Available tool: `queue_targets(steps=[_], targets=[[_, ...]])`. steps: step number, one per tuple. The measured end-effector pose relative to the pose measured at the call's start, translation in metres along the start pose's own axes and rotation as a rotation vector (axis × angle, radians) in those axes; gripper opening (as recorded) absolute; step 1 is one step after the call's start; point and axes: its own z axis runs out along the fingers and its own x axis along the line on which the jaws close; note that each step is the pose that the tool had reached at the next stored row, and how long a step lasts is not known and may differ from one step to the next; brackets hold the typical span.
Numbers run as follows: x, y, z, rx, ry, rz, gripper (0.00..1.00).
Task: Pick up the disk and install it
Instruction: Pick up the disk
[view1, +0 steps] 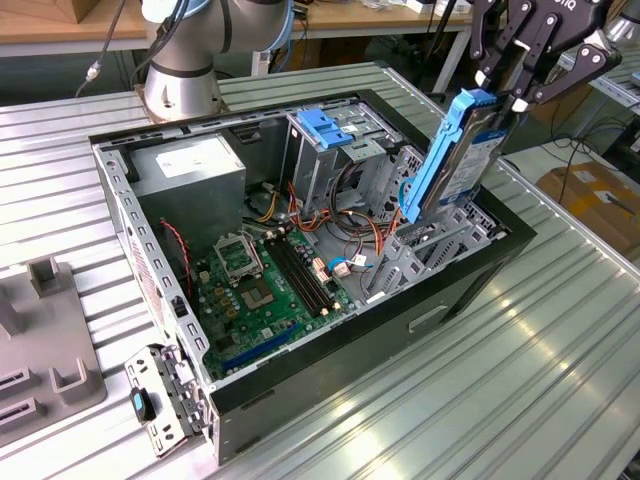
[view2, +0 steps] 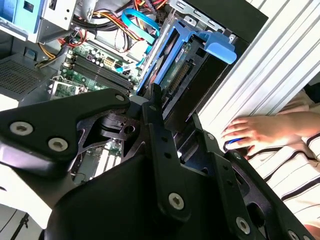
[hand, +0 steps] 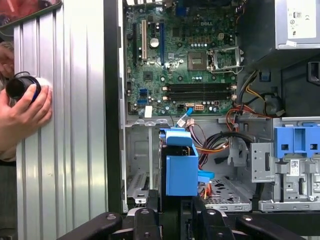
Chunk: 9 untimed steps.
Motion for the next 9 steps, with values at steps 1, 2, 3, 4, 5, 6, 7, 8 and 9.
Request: queue_targets(steps=[1,2,3,4,5,6,7,8,9], targets=[[0.0011,-0.0001,0.0017,0.0,-0.001,0.0,0.35],[0.0022,-0.0001,0.0037,0.0,-0.0014,0.0,0.35],[0.0029,-0.0002,0.0054,0.0,-0.0014,0.0,0.35],[0.0035,-0.0002,0.0075,0.0,-0.0016,0.0,0.35],[0.004,-0.0003,0.0093,0.0,-0.0017,0.0,0.35],[0.0046,-0.0003,0.0115,0.0,-0.0019,0.0,0.35],[0.0051,-0.0003,0.0133,0.0,-0.0019,0.0,0.35],[0.0057,-0.0004,0.0153,0.0,-0.0021,0.0,0.35],[0.0057,-0.0004,0.0152,0.0,-0.002,0.0,0.35]])
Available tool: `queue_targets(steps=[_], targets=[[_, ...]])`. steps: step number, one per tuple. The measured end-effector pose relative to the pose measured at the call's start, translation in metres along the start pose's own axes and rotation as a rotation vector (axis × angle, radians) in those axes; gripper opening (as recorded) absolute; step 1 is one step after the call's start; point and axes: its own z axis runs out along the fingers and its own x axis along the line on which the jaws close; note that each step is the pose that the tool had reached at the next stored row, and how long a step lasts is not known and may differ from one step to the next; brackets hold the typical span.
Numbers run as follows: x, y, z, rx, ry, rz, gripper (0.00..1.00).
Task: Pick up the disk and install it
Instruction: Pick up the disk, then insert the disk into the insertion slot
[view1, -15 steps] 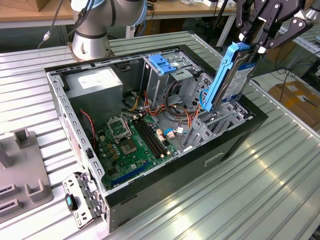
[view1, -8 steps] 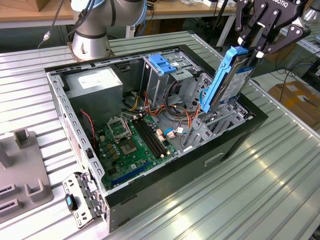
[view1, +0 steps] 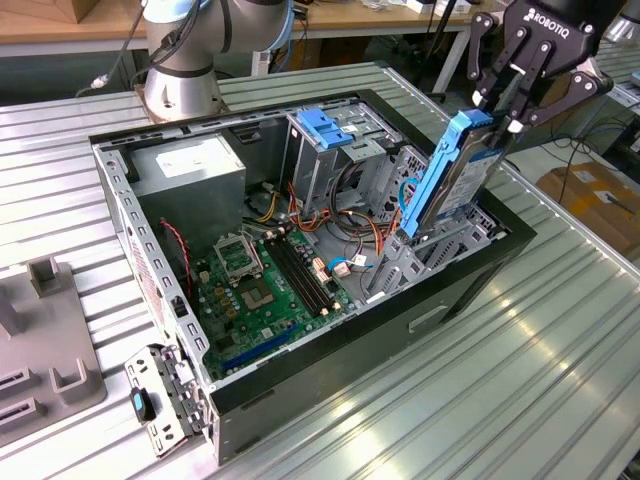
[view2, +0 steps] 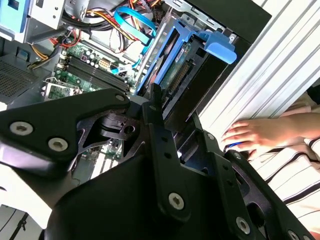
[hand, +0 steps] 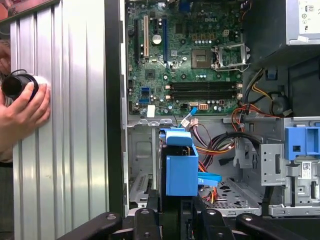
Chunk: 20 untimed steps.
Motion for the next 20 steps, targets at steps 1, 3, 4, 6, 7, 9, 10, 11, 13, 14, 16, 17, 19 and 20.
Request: queue_targets(steps=[1,3,4,6,7,9,10,11,13,14,16,17,19,20], targets=[[0.0,0.0,0.0,0.0,0.0002,0.0,0.35],[0.0002,0.0,0.0015,0.0001,-0.0003,0.0,0.35],[0.0003,0.0001,0.0043,0.0002,0.0001,0.0,0.35],[0.0003,0.0001,0.0078,0.0002,0.0,0.0,0.35],[0.0003,0.0001,0.0078,0.0002,0.0001,0.0,0.35],[0.0007,0.0001,0.0082,0.0002,-0.0002,0.0,0.35],[0.0015,0.0001,0.0085,0.0002,-0.0002,0.0,0.35],[0.0017,0.0002,0.0085,0.0002,-0.0001,-0.001,0.35],[0.0016,0.0001,0.0098,0.0002,0.0001,-0.001,0.35],[0.0016,0.0001,0.0108,0.0002,0.0002,-0.001,0.35],[0.0016,0.0001,0.0121,0.0002,0.0,-0.002,0.35],[0.0016,0.0001,0.014,0.0002,0.0,-0.002,0.35],[0.0015,0.0003,0.0174,0.0003,0.0,-0.004,0.35],[0.0015,0.0005,0.02,0.0003,0.0,-0.005,0.35]])
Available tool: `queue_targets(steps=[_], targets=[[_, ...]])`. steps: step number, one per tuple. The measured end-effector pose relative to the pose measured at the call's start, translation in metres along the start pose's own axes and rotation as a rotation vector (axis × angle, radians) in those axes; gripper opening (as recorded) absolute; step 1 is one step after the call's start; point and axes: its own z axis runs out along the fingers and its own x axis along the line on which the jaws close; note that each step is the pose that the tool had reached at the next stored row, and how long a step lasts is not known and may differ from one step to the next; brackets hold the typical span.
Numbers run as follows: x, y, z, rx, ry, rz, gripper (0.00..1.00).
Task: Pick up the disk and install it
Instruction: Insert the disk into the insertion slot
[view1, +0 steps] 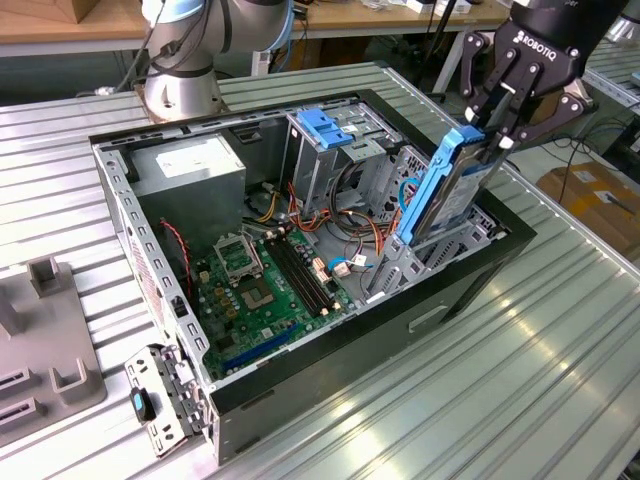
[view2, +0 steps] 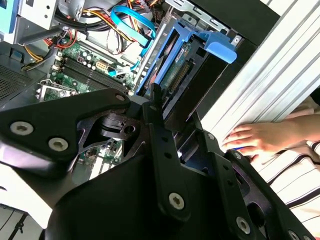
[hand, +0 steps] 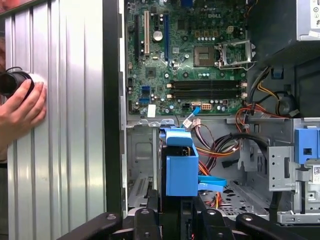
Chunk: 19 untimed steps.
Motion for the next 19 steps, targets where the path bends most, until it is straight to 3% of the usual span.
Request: queue_targets(steps=[19], targets=[[-0.0007,0.006,0.0441,0.0006,0.0003,-0.03,0.35]])
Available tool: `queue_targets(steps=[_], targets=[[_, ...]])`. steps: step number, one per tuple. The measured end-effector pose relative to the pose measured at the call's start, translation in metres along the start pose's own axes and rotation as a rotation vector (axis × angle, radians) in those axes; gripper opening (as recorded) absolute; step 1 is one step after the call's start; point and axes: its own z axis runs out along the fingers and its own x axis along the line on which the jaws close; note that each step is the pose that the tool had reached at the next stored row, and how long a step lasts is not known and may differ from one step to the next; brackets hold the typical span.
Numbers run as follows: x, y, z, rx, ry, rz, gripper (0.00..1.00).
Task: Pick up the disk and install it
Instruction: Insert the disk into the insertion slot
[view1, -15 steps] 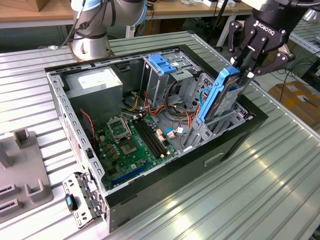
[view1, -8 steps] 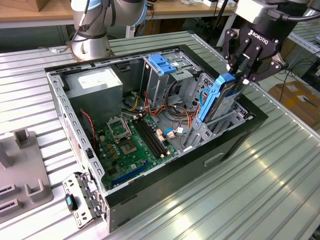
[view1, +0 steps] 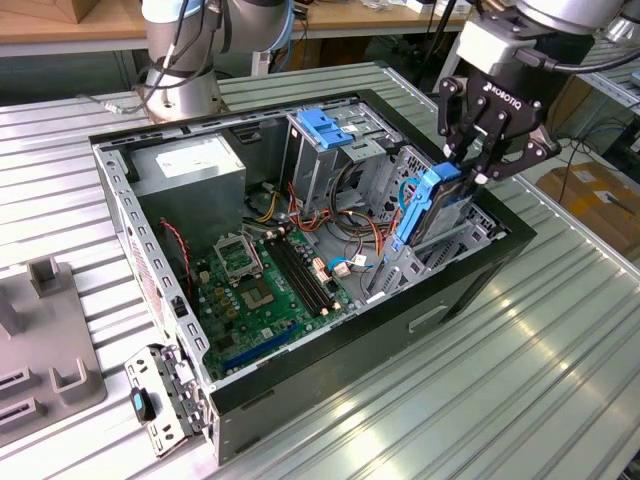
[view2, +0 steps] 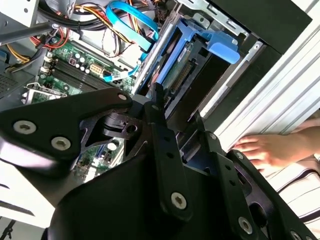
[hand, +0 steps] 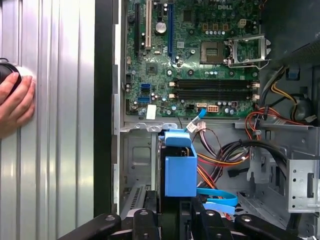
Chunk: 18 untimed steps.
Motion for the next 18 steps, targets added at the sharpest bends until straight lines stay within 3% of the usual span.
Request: queue_targets(steps=[3,8,11,13,18], targets=[[-0.0003,0.0014,0.0086,0.0001,-0.0002,-0.005,0.35],[-0.0002,0.0014,0.0085,0.0,0.0004,-0.005,0.36],[-0.0002,0.0014,0.0086,0.0001,0.0005,-0.005,0.49],[-0.0002,0.0014,0.009,0.0001,0.0006,-0.005,0.49],[-0.0005,0.0014,0.0207,0.0001,0.0012,-0.005,0.49]])
